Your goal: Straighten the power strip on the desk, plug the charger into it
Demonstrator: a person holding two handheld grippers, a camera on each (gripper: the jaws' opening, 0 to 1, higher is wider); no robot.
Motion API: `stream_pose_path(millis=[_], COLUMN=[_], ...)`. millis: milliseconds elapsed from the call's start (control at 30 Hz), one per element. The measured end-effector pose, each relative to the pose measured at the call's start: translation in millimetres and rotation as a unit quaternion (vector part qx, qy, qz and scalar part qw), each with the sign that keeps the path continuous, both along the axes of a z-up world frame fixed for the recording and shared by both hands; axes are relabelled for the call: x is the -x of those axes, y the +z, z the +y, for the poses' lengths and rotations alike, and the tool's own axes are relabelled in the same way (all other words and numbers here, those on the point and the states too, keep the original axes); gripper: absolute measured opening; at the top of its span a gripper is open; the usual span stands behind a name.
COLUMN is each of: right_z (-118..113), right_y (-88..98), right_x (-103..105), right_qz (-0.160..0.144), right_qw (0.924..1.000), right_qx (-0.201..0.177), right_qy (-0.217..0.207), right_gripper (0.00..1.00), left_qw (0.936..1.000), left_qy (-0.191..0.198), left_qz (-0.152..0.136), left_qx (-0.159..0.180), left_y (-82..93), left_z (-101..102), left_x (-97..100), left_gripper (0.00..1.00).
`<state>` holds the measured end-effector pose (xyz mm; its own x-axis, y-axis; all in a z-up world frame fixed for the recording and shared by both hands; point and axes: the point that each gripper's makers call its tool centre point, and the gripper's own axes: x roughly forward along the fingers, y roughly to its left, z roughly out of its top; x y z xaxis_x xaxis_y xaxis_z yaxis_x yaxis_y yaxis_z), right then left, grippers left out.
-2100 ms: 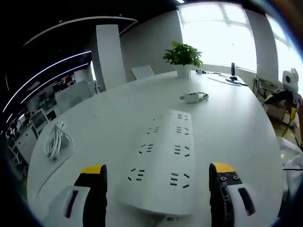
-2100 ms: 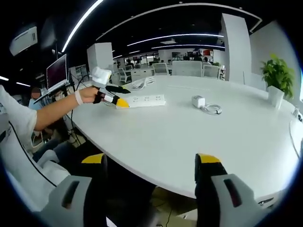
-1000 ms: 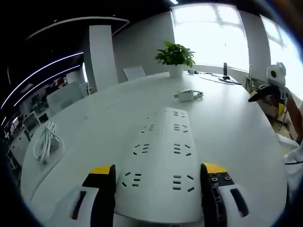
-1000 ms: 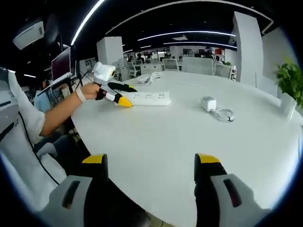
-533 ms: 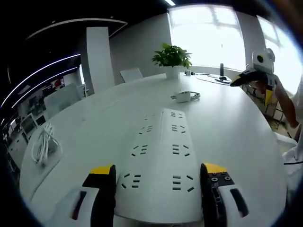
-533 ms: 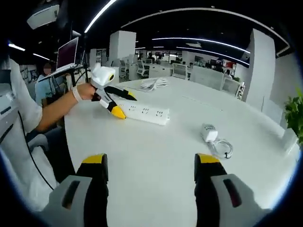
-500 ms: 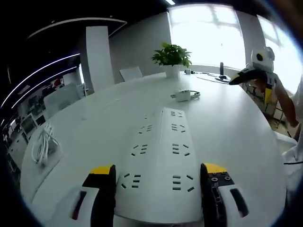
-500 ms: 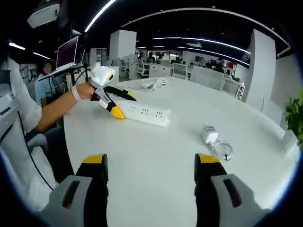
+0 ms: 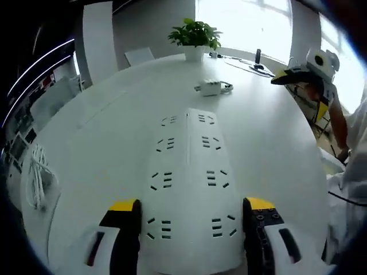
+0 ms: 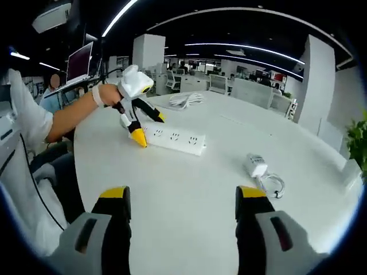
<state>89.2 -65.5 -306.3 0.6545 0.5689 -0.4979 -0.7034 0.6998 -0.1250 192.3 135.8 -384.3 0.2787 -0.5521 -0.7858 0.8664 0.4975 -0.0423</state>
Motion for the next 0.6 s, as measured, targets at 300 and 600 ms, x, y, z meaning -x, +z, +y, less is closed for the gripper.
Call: stream_pose_path(millis=[300, 600], right_z=[5.0, 3.8], right_y=[5.1, 7.6], right_x=[2.8, 5.2], right_qz=[-0.008, -0.010], right_qw=[0.9999, 0.9998], right_qx=[0.008, 0.013], right_qy=[0.012, 0.014], right_gripper=[0.73, 0.73], left_qw=[0.9997, 0.9998], left_qy=[-0.008, -0.010], left_qz=[0.009, 0.005], left_qx=[-0.019, -0.015], left_y=[0.4, 1.2], left_z=[0.3, 0.6], left_x=[1.3, 0.2], left_gripper=[0.72, 0.72])
